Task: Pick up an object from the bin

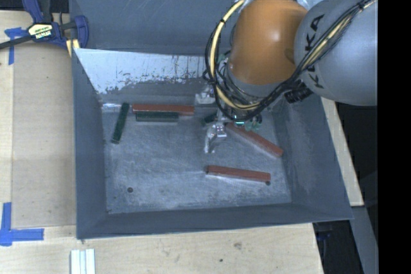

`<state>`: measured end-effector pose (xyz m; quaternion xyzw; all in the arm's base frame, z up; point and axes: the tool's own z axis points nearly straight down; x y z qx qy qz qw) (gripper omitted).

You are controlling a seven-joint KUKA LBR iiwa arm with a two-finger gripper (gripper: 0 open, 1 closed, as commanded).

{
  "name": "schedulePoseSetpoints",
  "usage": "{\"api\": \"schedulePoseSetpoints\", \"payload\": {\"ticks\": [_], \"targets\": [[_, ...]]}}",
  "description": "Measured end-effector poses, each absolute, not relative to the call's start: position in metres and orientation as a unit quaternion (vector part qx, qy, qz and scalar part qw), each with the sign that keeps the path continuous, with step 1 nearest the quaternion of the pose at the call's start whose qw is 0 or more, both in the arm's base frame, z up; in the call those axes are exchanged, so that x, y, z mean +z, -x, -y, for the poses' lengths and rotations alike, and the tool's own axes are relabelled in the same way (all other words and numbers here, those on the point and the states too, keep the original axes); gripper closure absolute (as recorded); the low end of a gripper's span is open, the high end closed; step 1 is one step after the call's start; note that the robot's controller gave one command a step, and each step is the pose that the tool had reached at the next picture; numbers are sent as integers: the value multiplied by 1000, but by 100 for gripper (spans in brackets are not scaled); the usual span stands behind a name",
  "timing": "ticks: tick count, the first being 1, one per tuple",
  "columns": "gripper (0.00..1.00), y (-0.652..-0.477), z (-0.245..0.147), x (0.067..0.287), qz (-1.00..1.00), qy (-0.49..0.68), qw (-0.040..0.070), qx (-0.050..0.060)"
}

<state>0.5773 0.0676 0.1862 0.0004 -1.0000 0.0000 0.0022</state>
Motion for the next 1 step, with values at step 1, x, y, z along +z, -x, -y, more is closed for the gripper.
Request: {"api": "schedulePoseSetpoints", "payload": {"ticks": [1], "targets": [[0, -579, -67, 190, 1000, 0, -2, 0]]}}
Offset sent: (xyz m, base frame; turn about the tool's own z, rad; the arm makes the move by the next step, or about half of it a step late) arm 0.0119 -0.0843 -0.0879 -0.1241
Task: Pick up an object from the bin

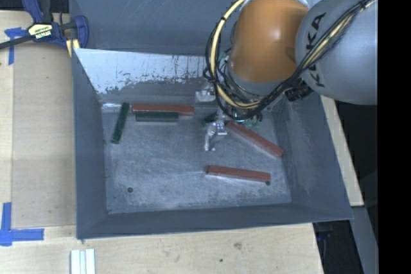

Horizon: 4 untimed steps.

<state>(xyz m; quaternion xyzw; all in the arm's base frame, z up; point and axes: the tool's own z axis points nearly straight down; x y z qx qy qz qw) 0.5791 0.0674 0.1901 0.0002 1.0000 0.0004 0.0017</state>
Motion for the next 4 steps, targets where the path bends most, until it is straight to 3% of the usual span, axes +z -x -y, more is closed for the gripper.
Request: {"api": "schedulePoseSetpoints", "payload": {"ticks": [1, 2, 3, 4], "targets": [[0, -585, -38, 157, -1000, 29, 6, 1], [0, -587, 5, 114, -1000, 4, 1, 0], [0, -616, -7, 121, -1000, -12, 0, -1], [100, -623, 29, 78, -999, -37, 13, 1]]}}
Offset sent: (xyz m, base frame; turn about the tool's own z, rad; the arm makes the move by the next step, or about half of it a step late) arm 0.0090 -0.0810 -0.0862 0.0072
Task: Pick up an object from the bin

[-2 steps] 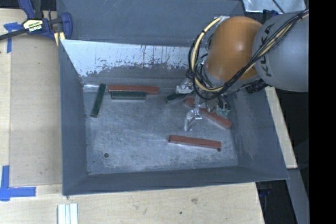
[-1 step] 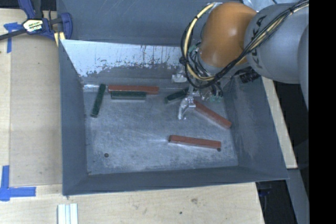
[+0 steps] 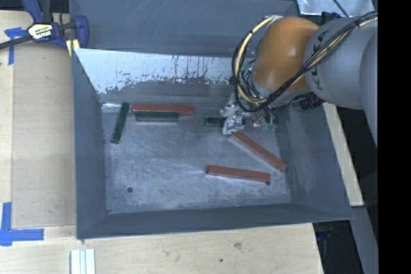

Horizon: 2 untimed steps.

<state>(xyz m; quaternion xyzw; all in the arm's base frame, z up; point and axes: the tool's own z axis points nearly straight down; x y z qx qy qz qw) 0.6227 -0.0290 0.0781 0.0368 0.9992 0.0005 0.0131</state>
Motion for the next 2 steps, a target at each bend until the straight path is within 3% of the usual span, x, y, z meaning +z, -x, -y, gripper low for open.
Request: {"api": "schedulePoseSetpoints", "payload": {"ticks": [1, 2], "targets": [[100, -623, 29, 78, -999, -37, 13, 1], [100, -616, 10, 111, -999, -36, 0, 0]]}}
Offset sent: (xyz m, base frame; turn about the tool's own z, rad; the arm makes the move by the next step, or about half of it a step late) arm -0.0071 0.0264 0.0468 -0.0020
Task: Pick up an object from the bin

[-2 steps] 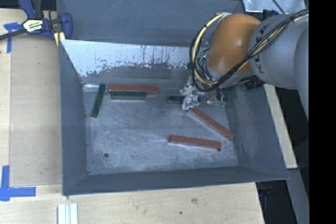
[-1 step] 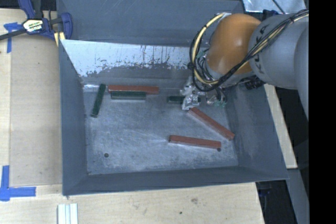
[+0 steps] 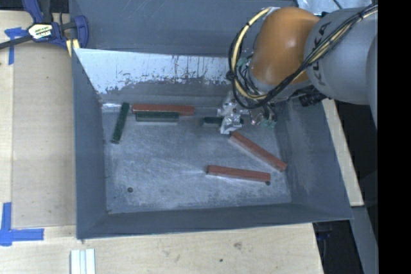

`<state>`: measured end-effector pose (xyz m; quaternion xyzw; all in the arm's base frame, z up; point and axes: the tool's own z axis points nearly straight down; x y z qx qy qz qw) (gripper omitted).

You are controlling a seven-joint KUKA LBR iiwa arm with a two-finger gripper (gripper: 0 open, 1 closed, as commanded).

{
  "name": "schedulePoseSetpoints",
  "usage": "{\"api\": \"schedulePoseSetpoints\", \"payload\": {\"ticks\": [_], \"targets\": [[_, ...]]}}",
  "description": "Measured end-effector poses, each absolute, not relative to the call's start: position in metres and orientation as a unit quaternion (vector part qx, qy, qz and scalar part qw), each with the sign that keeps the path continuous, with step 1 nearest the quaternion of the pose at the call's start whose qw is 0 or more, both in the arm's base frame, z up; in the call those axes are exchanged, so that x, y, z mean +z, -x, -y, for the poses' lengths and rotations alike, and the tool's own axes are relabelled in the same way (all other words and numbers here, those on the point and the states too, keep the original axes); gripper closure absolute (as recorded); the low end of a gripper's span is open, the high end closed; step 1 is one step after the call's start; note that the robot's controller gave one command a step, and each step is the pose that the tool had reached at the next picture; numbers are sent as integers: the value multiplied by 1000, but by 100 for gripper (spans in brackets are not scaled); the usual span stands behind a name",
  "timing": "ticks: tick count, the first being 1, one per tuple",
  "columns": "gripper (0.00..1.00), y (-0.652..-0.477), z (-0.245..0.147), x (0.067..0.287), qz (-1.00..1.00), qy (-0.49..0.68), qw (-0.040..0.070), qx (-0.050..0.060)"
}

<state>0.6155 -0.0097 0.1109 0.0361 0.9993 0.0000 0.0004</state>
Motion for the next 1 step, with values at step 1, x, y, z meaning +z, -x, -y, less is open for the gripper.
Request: {"api": "schedulePoseSetpoints", "payload": {"ticks": [1], "targets": [[100, -588, 41, 273, -1000, -17, 3, -1]]}}
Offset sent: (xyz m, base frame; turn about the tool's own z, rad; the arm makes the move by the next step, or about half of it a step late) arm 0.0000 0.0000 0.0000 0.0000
